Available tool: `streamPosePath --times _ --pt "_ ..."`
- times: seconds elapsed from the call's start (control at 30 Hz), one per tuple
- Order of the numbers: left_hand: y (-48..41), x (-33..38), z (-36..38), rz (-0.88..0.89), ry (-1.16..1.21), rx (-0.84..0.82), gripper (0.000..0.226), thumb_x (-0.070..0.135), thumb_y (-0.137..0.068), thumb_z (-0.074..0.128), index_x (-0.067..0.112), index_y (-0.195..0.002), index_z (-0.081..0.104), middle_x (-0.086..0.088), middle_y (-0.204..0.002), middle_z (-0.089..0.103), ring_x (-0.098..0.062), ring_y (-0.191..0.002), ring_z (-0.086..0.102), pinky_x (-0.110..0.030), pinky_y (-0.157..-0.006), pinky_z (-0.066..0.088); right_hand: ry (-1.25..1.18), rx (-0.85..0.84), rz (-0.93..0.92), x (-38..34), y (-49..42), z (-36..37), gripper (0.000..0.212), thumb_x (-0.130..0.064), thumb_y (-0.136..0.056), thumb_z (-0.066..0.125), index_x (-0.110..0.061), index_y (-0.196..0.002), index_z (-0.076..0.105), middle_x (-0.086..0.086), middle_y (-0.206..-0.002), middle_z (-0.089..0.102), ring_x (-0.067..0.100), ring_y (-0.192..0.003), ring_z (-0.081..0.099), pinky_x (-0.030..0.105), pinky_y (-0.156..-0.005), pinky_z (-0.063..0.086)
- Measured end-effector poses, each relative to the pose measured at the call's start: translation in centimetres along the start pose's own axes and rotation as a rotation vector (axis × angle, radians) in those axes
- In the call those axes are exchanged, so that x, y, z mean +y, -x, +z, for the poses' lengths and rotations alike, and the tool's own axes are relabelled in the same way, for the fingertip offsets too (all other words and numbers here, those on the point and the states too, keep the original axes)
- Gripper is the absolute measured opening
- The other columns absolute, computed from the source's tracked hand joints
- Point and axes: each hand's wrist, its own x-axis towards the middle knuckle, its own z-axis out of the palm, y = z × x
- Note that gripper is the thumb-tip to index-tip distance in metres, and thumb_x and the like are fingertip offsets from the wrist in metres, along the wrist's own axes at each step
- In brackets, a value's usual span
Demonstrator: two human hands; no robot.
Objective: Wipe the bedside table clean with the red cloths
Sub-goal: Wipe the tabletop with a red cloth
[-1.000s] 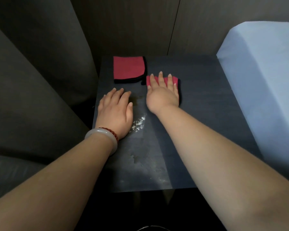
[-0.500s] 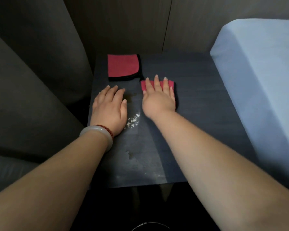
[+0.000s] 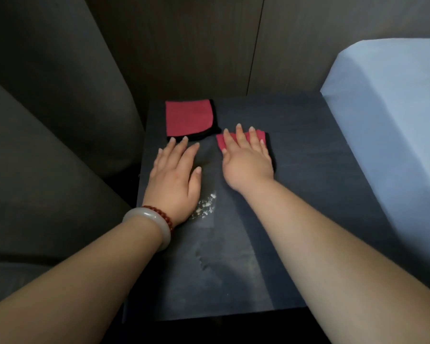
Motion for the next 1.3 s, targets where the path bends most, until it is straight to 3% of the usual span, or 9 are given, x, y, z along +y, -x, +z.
streamPosePath --times 0.13,0.23,0.33,0.47,0.63,0.87,1.0,1.13,1.3 --pt "-6.3 -0.1 -0.3 -0.046 -0.081 0.007 0.054 0.032 -0.098 0.033 0.018 -0.15 0.031 -0.008 -0.161 0.021 -0.028 -0.149 0.009 -0.044 -0.121 0.007 0.019 -0.053 0.059 -0.4 -3.0 -0.4 0.055 -0.039 -0.104 0.018 -0.033 -0.156 0.002 -0.004 -0.164 -0.01 0.022 -0.15 -0.013 0.04 -0.12 -0.007" --pt "-10.6 -2.0 0.6 -0.095 -0.186 -0.175 0.055 0.034 -0.103 0.029 0.021 -0.155 0.018 -0.004 -0.164 0.005 -0.025 -0.15 -0.001 -0.04 -0.12 0.002 -0.036 0.06 0.034 -0.7 2.3 0.7 0.055 -0.037 -0.103 0.02 -0.032 -0.156 0.004 -0.004 -0.164 -0.007 0.02 -0.15 -0.012 0.038 -0.121 -0.006" --pt "-11.6 -3.7 1.5 -0.12 -0.269 -0.332 0.056 0.042 -0.103 0.019 0.028 -0.156 0.006 -0.001 -0.164 -0.005 -0.023 -0.149 -0.007 -0.04 -0.12 -0.001 -0.049 0.047 -0.01 -0.7 5.6 0.8 0.056 -0.037 -0.103 0.022 -0.033 -0.156 0.005 -0.006 -0.164 -0.006 0.018 -0.15 -0.012 0.036 -0.121 -0.006" --pt "-10.7 -4.2 1.5 -0.122 -0.279 -0.27 0.055 0.043 -0.103 0.018 0.031 -0.155 0.007 0.001 -0.164 -0.001 -0.02 -0.15 -0.005 -0.04 -0.12 -0.002 0.012 0.093 0.009 -0.2 -0.8 0.6 0.055 -0.037 -0.103 0.023 -0.032 -0.156 0.011 -0.003 -0.165 0.001 0.022 -0.151 -0.005 0.039 -0.121 -0.002" --pt "-10.2 -4.1 1.5 -0.153 -0.281 -0.204 0.055 0.041 -0.102 0.019 0.03 -0.155 0.009 0.0 -0.164 0.002 -0.021 -0.15 -0.002 -0.039 -0.12 -0.001 0.045 -0.043 0.068 0.0 -9.9 -0.9 0.054 -0.036 -0.104 0.015 -0.031 -0.156 0.001 -0.003 -0.164 -0.008 0.023 -0.15 -0.011 0.04 -0.12 -0.005" --pt "-10.2 -4.0 1.7 -0.158 -0.262 -0.198 0.055 0.041 -0.102 0.019 0.03 -0.155 0.01 0.0 -0.164 0.002 -0.021 -0.15 -0.003 -0.039 -0.12 -0.002 -0.002 0.116 0.021 -0.3 0.5 0.7 0.053 -0.036 -0.104 0.02 -0.032 -0.156 0.011 -0.005 -0.164 0.003 0.019 -0.151 -0.004 0.037 -0.121 -0.003" --pt "-10.1 -4.0 1.7 -0.148 -0.254 -0.174 0.054 0.04 -0.102 0.02 0.03 -0.155 0.012 0.0 -0.164 0.004 -0.021 -0.15 -0.002 -0.039 -0.12 -0.001 0.039 0.072 0.011 -0.7 -5.2 0.2 0.054 -0.035 -0.103 0.019 -0.032 -0.156 0.008 -0.004 -0.165 -0.001 0.021 -0.151 -0.006 0.039 -0.121 -0.002" --pt "-10.3 -4.2 1.8 -0.137 -0.253 -0.163 0.055 0.04 -0.102 0.021 0.03 -0.155 0.015 -0.001 -0.164 0.006 -0.021 -0.15 0.0 -0.041 -0.121 0.0 0.062 -0.1 0.028 -0.9 -13.0 -1.4 0.058 -0.034 -0.102 0.023 -0.032 -0.155 0.0 -0.004 -0.164 -0.01 0.024 -0.15 -0.011 0.042 -0.12 -0.005" --pt "-10.3 -4.1 1.9 -0.146 -0.258 -0.17 0.055 0.04 -0.102 0.021 0.031 -0.155 0.014 -0.001 -0.164 0.005 -0.021 -0.15 -0.001 -0.041 -0.121 0.0 0.004 0.026 -0.02 0.2 -6.9 -0.5 0.053 -0.034 -0.104 0.018 -0.033 -0.156 0.006 -0.005 -0.164 -0.003 0.02 -0.15 -0.006 0.037 -0.121 -0.003"
